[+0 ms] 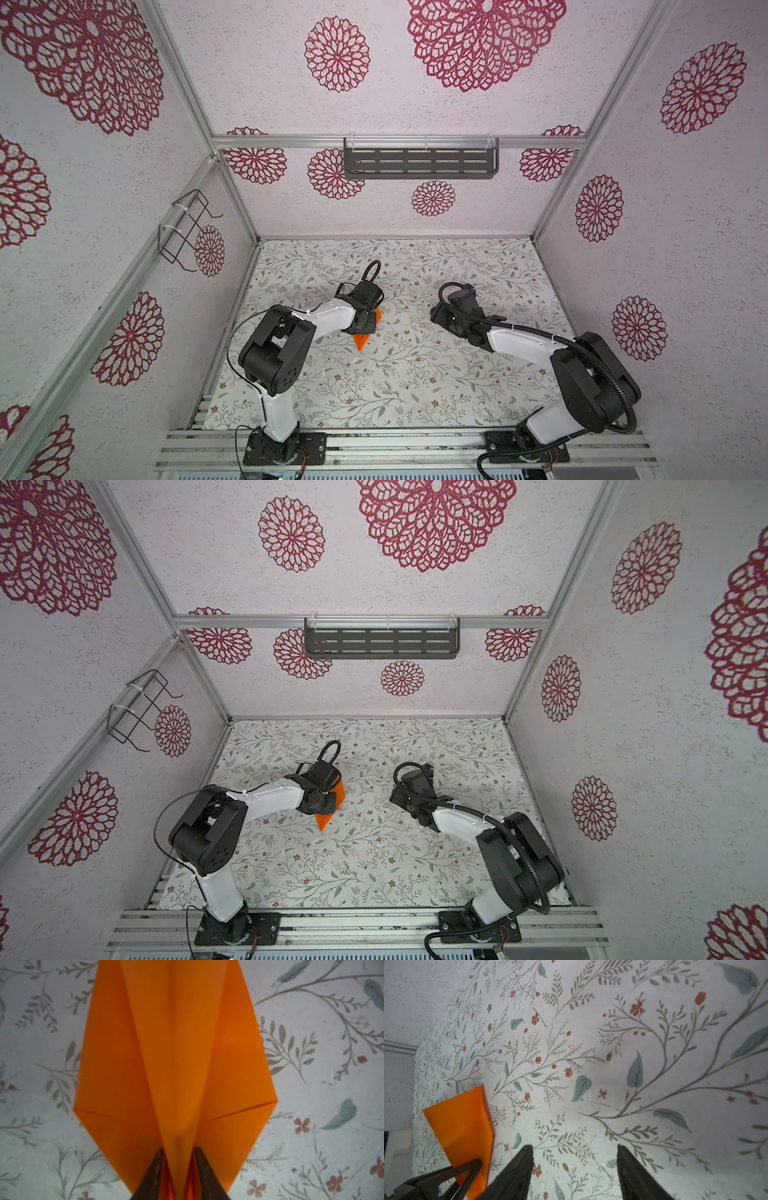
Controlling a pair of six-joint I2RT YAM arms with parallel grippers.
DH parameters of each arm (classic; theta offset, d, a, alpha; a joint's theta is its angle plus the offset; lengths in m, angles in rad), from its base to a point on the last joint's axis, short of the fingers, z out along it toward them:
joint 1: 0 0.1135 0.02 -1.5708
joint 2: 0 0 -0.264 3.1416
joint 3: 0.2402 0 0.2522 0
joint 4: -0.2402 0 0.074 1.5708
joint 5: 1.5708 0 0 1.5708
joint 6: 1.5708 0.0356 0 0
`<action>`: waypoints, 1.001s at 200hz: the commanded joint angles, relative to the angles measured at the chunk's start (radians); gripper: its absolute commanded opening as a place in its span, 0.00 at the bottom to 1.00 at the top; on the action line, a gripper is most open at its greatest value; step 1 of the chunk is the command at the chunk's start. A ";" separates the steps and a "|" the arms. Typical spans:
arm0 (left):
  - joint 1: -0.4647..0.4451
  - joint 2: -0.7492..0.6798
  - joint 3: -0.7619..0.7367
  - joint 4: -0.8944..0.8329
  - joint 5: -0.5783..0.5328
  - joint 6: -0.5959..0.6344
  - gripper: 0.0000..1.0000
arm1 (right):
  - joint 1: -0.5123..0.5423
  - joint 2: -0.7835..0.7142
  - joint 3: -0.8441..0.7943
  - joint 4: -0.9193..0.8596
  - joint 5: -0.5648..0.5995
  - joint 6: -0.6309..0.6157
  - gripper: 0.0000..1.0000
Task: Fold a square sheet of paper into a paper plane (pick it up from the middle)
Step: 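Lift the plane with the left gripper and carry it farther from the robot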
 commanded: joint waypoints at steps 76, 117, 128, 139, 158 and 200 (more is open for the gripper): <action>0.009 0.014 0.137 0.005 -0.031 0.003 0.07 | -0.016 -0.030 0.034 -0.007 0.052 -0.075 0.68; 0.026 0.148 0.289 -0.008 -0.023 -0.012 0.06 | -0.045 -0.098 0.033 0.001 0.141 -0.236 0.78; 0.028 0.193 0.346 -0.021 -0.024 -0.010 0.06 | -0.052 -0.117 0.032 0.003 0.158 -0.272 0.81; 0.030 0.235 0.401 -0.030 -0.020 -0.013 0.06 | -0.056 -0.134 0.030 0.005 0.175 -0.304 0.83; 0.036 0.302 0.488 -0.047 -0.018 -0.021 0.06 | -0.070 -0.156 0.021 0.008 0.180 -0.334 0.84; 0.048 0.411 0.644 -0.085 -0.035 -0.025 0.08 | -0.094 -0.163 0.004 0.006 0.151 -0.337 0.84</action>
